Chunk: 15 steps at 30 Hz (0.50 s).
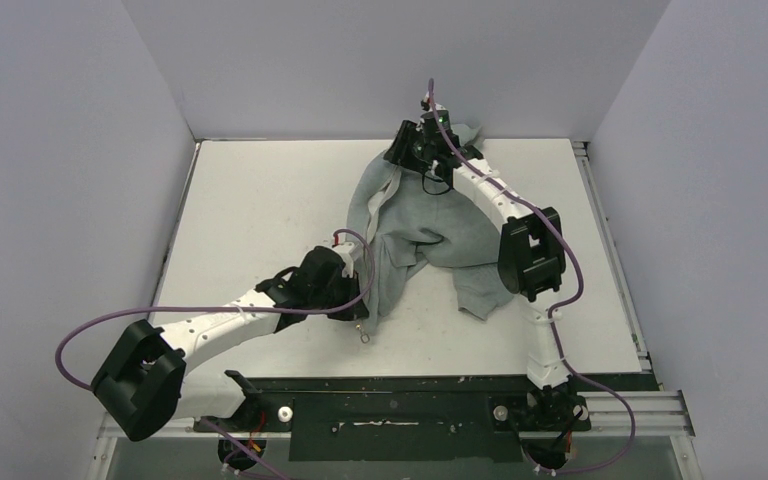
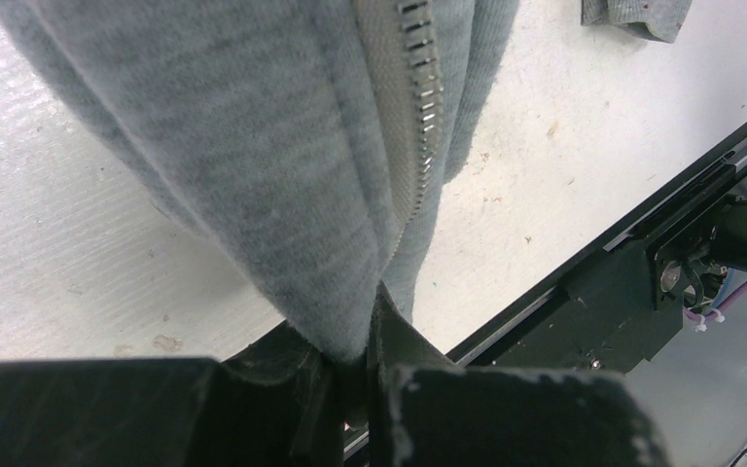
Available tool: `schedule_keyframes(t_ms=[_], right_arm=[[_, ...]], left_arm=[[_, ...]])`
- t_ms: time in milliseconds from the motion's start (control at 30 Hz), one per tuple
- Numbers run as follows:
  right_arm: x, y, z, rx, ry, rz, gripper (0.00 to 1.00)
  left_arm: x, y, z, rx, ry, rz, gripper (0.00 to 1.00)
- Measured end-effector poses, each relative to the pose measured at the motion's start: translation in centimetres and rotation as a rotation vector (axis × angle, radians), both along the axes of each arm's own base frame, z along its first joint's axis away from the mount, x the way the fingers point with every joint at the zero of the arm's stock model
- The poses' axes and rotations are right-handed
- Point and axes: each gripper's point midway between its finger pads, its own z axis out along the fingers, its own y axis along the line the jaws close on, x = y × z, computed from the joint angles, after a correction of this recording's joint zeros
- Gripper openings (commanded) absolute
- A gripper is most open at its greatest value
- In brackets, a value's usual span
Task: Zip up the jacket
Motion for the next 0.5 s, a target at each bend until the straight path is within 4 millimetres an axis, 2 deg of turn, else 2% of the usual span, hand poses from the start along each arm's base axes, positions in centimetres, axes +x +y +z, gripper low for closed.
schedule_keyframes(t_ms=[200,400,500], right_arm=[[0.3,-0.6,-1.5,-0.026,0.025,-0.010,0.00],[1.0,-1.9,-1.2,-0.020,0.023,-0.032,0.00],[1.2,-2.8,0.4,-0.004,0.003,-0.039,0.00]], left_arm=[[-0.3,0.4,0.2,-0.007,-0.011,0.009,0.00],[-0.1,0.5,0.6,-0.010,-0.026,0.023,0.00],[0.1,0.5,0.8,-0.006,-0.035,0.026,0.00]])
